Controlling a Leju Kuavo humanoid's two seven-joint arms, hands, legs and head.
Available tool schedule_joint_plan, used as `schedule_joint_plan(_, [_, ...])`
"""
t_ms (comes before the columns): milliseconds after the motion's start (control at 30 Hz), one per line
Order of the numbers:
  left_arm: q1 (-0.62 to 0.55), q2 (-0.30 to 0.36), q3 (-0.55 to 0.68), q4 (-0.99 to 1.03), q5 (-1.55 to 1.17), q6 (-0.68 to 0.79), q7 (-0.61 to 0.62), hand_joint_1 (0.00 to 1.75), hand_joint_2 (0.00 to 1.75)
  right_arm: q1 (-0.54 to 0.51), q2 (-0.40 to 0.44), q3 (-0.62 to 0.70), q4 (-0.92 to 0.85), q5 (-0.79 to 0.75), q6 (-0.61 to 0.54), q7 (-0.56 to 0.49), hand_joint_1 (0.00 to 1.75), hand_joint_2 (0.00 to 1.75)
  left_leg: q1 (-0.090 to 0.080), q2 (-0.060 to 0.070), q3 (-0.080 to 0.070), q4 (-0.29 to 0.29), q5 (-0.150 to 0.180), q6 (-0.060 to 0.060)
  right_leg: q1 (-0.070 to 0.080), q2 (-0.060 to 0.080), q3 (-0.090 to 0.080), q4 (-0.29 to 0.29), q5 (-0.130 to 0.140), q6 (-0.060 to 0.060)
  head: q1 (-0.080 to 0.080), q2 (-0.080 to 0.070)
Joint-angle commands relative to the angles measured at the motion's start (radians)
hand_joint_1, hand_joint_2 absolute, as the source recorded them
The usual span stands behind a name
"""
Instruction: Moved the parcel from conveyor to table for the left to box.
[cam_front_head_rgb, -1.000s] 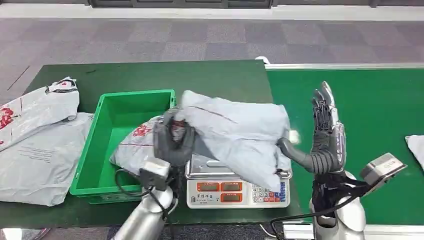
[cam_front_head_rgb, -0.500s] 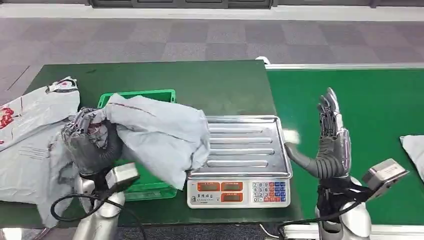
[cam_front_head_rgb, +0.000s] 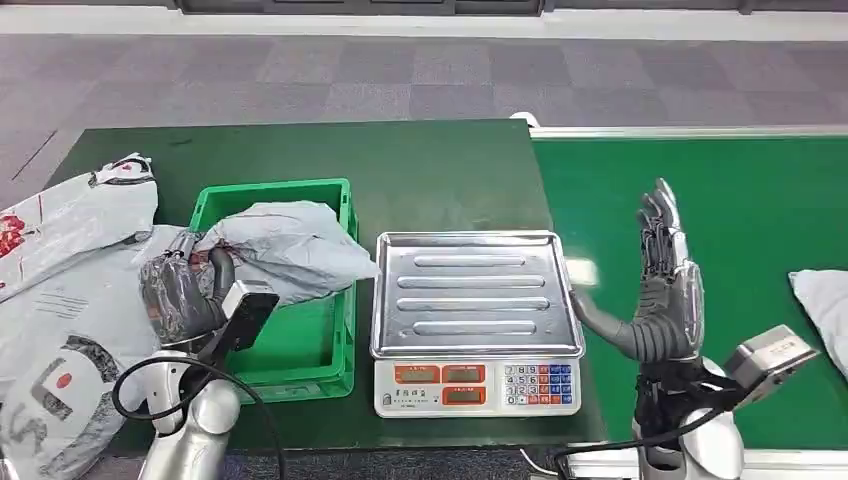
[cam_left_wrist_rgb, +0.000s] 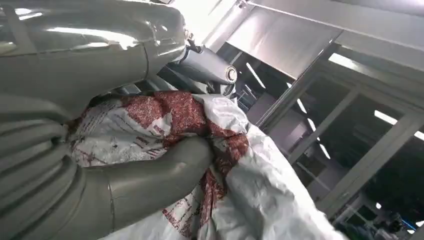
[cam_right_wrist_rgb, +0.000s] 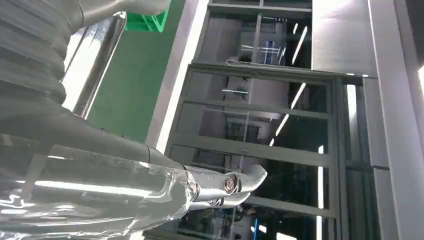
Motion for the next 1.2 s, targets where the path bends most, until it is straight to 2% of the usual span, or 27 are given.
schedule_joint_plan(33, [-0.029, 0.015, 0.043, 0.093, -0.156, -0.151, 0.189, 1.75, 1.75, -0.027, 0.029, -0.049, 0.021, 0.014, 0.013, 0.006, 0.0, 1.75, 0.002, -0.001, 0.004, -0.002, -0.001, -0.002, 0.002, -0.001, 0.005, -0.004, 0.0, -0.001, 0.0, 0.0])
schedule_joint_plan(67, [-0.03, 0.015, 0.048, 0.114, -0.154, -0.177, 0.204, 1.75, 1.75, -0.032, 0.031, -0.051, 0.026, 0.018, 0.017, 0.007, 0.0, 1.75, 0.002, -0.002, 0.005, -0.003, 0.0, -0.002, 0.002, -0.001, 0.006, -0.004, 0.0, -0.001, 0.0, 0.0])
schedule_joint_plan(100, [-0.035, 0.035, 0.028, 0.162, -0.252, -0.289, 0.278, 1.75, 1.75, -0.043, 0.034, -0.051, 0.036, 0.025, 0.026, 0.011, 0.0, 1.75, 0.002, 0.0, 0.005, -0.003, 0.0, -0.002, 0.002, 0.0, 0.005, -0.004, 0.0, -0.001, 0.0, 0.0])
schedule_joint_plan(133, [-0.036, 0.025, 0.039, 0.188, -0.216, -0.3, 0.251, 1.75, 1.75, -0.049, 0.032, -0.051, 0.043, 0.029, 0.029, 0.011, 0.0, 1.75, 0.003, -0.001, 0.006, -0.004, 0.0, -0.003, 0.002, 0.0, 0.007, -0.005, 0.001, -0.001, 0.0, 0.0])
schedule_joint_plan(167, [-0.042, 0.034, 0.021, 0.228, -0.278, -0.372, 0.289, 1.75, 1.75, -0.055, 0.026, -0.048, 0.052, 0.032, 0.036, 0.012, 0.0, 1.75, 0.002, 0.0, 0.007, -0.006, 0.001, -0.003, 0.002, 0.001, 0.007, -0.006, 0.001, -0.001, 0.0, 0.0])
schedule_joint_plan(367, [-0.037, 0.024, -0.012, 0.302, -0.337, -0.48, 0.304, 1.75, 1.75, -0.055, 0.024, -0.044, 0.073, 0.04, 0.048, 0.012, 0.0, 1.75, 0.002, -0.001, 0.005, -0.004, 0.001, -0.002, 0.002, -0.001, 0.006, -0.005, 0.001, -0.001, 0.0, 0.0])
schedule_joint_plan(500, [-0.028, 0.017, -0.028, 0.288, -0.336, -0.493, 0.297, 1.75, 1.75, -0.046, 0.026, -0.039, 0.08, 0.041, 0.048, 0.009, 0.0, 1.75, 0.001, -0.001, 0.004, -0.002, 0.0, -0.001, 0.001, -0.001, 0.004, -0.003, 0.0, 0.0, 0.0, 0.0])
schedule_joint_plan(667, [0.012, 0.014, -0.121, 0.26, -0.207, -0.601, 0.131, 1.75, 1.75, -0.052, 0.025, -0.03, 0.095, 0.046, 0.055, 0.008, 0.0, 1.75, 0.001, -0.003, 0.006, -0.003, 0.0, -0.001, 0.0, -0.003, 0.008, -0.003, -0.001, 0.001, 0.0, 0.0])
schedule_joint_plan(767, [0.016, 0.019, -0.167, 0.255, -0.141, -0.594, 0.101, 1.75, 1.75, -0.04, 0.024, -0.031, 0.088, 0.043, 0.056, 0.007, 0.0, 1.75, -0.001, -0.005, 0.006, -0.002, 0.0, 0.0, -0.001, -0.006, 0.008, -0.002, -0.002, 0.002, 0.0, 0.0])
schedule_joint_plan(800, [0.014, 0.018, -0.171, 0.252, -0.138, -0.59, 0.101, 1.13, 1.75, -0.038, 0.025, -0.031, 0.087, 0.042, 0.057, 0.007, 0.0, 1.75, 0.0, -0.006, 0.007, -0.003, 0.001, 0.0, -0.001, -0.007, 0.009, -0.003, -0.002, 0.002, 0.0, 0.0])
schedule_joint_plan(833, [0.006, 0.021, -0.184, 0.252, -0.123, -0.566, 0.109, 0.07, 1.75, -0.038, 0.029, -0.034, 0.084, 0.043, 0.059, 0.007, 0.0, 1.75, 0.0, -0.008, 0.007, -0.002, 0.001, 0.0, 0.0, -0.009, 0.01, -0.004, -0.002, 0.002, 0.0, 0.0])
schedule_joint_plan(867, [-0.002, 0.008, -0.17, 0.239, -0.063, -0.523, 0.088, 0.0, 1.75, -0.035, 0.032, -0.036, 0.075, 0.045, 0.059, 0.008, 0.0, 1.75, -0.001, -0.009, 0.007, -0.002, 0.001, 0.001, -0.001, -0.011, 0.01, -0.002, -0.003, 0.002, 0.0, 0.0])
schedule_joint_plan(1000, [0.004, -0.016, -0.113, 0.124, 0.249, -0.461, -0.027, 0.0, 1.75, -0.029, 0.03, -0.049, 0.065, 0.049, 0.033, 0.024, 0.0, 1.75, -0.001, -0.012, 0.005, 0.0, 0.001, 0.001, -0.001, -0.012, 0.01, -0.001, -0.003, 0.002, 0.0, 0.0])
schedule_joint_plan(1067, [0.013, -0.011, -0.122, 0.07, 0.351, -0.42, -0.088, 0.0, 1.75, -0.029, 0.021, -0.053, 0.064, 0.045, 0.026, 0.024, 0.0, 1.75, 0.0, -0.012, 0.003, 0.001, 0.0, 0.001, 0.0, -0.012, 0.008, -0.001, -0.003, 0.002, 0.0, 0.0])
schedule_joint_plan(1200, [0.021, -0.011, -0.139, 0.033, 0.437, -0.411, -0.11, 0.0, 1.75, -0.027, 0.015, -0.059, 0.057, 0.04, 0.023, 0.026, 0.0, 1.75, -0.001, -0.012, 0.003, 0.001, 0.0, 0.001, -0.001, -0.013, 0.007, -0.001, -0.003, 0.002, 0.0, 0.0])
